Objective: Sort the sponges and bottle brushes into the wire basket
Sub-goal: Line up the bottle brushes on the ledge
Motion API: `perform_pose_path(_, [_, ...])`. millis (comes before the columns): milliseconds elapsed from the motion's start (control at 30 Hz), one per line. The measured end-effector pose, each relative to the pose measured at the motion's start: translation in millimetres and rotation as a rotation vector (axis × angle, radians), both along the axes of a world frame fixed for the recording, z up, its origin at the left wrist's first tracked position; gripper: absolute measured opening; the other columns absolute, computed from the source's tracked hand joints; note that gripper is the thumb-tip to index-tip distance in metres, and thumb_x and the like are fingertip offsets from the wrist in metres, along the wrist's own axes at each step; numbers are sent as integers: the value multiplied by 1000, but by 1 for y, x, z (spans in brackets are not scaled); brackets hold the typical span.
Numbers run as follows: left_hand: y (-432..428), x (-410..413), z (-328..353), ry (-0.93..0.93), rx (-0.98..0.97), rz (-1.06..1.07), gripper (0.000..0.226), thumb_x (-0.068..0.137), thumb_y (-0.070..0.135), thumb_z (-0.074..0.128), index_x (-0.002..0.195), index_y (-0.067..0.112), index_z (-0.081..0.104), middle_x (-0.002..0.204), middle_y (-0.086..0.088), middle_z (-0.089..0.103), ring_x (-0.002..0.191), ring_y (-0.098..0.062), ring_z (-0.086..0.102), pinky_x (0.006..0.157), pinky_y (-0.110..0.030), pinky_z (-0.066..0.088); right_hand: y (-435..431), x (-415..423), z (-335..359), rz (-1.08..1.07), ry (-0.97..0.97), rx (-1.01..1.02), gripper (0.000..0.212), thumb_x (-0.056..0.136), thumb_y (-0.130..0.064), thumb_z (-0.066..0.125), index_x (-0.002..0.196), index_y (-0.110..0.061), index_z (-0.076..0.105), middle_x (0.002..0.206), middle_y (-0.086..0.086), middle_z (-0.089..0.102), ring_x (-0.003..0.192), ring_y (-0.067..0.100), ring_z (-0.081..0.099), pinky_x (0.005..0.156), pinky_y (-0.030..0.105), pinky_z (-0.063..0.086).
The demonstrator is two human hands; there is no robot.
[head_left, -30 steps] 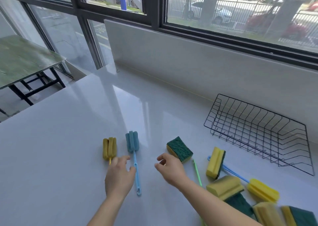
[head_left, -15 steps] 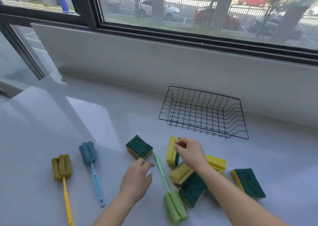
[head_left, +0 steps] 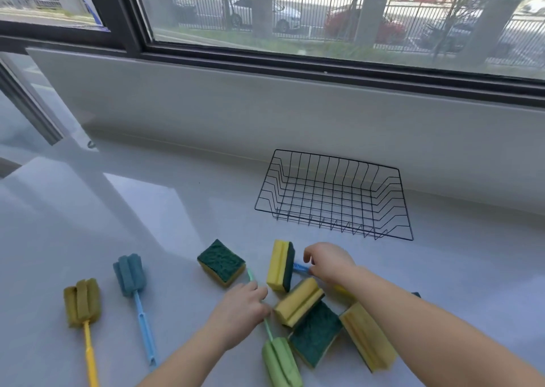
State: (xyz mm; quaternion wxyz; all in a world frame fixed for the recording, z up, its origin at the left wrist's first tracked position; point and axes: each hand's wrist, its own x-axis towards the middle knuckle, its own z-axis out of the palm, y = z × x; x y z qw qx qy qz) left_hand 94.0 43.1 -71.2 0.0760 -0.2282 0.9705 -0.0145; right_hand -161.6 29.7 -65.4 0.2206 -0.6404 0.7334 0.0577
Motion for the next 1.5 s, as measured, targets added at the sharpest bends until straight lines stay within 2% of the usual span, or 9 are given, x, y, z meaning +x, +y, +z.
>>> perform_pose_path(200, [1, 26, 5, 210, 8, 143, 22, 64, 27, 88, 71, 32, 68, 75, 9, 59, 64, -16, 54, 48, -22, 39, -5, -2, -12, 102, 61, 9, 25, 88, -18, 57, 112, -24, 63, 110, 4, 67, 97, 28, 62, 71, 36, 48])
perform_pose_path(333, [6, 34, 14, 440, 97, 297, 25, 65, 24, 90, 81, 34, 73, 81, 10, 65, 66, -15, 58, 46, -21, 43, 3, -13, -8, 104, 42, 15, 39, 90, -19, 61, 127, -28, 54, 106, 4, 65, 97, 27, 61, 66, 33, 42])
perform_pose_path(467, [11, 35, 19, 631, 255, 486, 19, 81, 17, 78, 94, 31, 74, 93, 12, 66, 83, -12, 61, 60, -32, 52, 17, -30, 10, 119, 32, -6, 48, 92, -18, 65, 132, -39, 47, 87, -2, 57, 82, 25, 59, 61, 34, 47])
perform_pose_path(567, [12, 31, 22, 727, 352, 585, 21, 84, 15, 75, 97, 32, 75, 95, 21, 62, 87, -1, 57, 68, -24, 48, 25, -41, 27, 136, 54, -21, 37, 96, -14, 59, 125, -38, 57, 93, 0, 59, 85, 25, 58, 64, 35, 46])
perform_pose_path(700, [9, 21, 29, 797, 392, 620, 24, 84, 13, 73, 95, 34, 75, 93, 22, 62, 89, 2, 55, 67, -18, 43, 37, -47, 50, 27, -11, -28, 20, 97, -16, 60, 108, -27, 72, 103, -2, 65, 81, 19, 63, 70, 30, 49])
perform_pose_path(833, [5, 9, 39, 913, 434, 657, 29, 84, 9, 72, 87, 38, 75, 87, 17, 64, 77, -7, 58, 62, -20, 42, 46, -46, 69, -28, -29, -113, 30, 98, -15, 52, 116, -21, 74, 122, -3, 71, 104, 17, 65, 89, 30, 52])
perform_pose_path(1100, [4, 4, 54, 1195, 556, 785, 40, 84, 14, 74, 57, 39, 59, 60, 17, 53, 56, -3, 44, 52, -11, 30, 64, -53, 93, -48, -44, -394, 30, 88, -1, 63, 107, -18, 79, 105, 0, 76, 99, 21, 69, 85, 32, 53])
perform_pose_path(1267, [2, 10, 49, 1207, 664, 867, 19, 84, 15, 74, 72, 29, 70, 64, 10, 60, 59, -7, 49, 61, -32, 42, 69, -56, 100, -190, -101, -608, 15, 87, -24, 75, 101, -23, 81, 94, -3, 78, 91, 23, 69, 71, 34, 53])
perform_pose_path(1500, [-7, 27, 47, 1290, 734, 988, 5, 84, 22, 75, 81, 25, 75, 73, -8, 69, 70, -32, 60, 78, -54, 55, 55, -31, 101, -306, -306, -541, 21, 88, -36, 75, 82, -17, 78, 76, 1, 59, 75, 22, 54, 60, 33, 38])
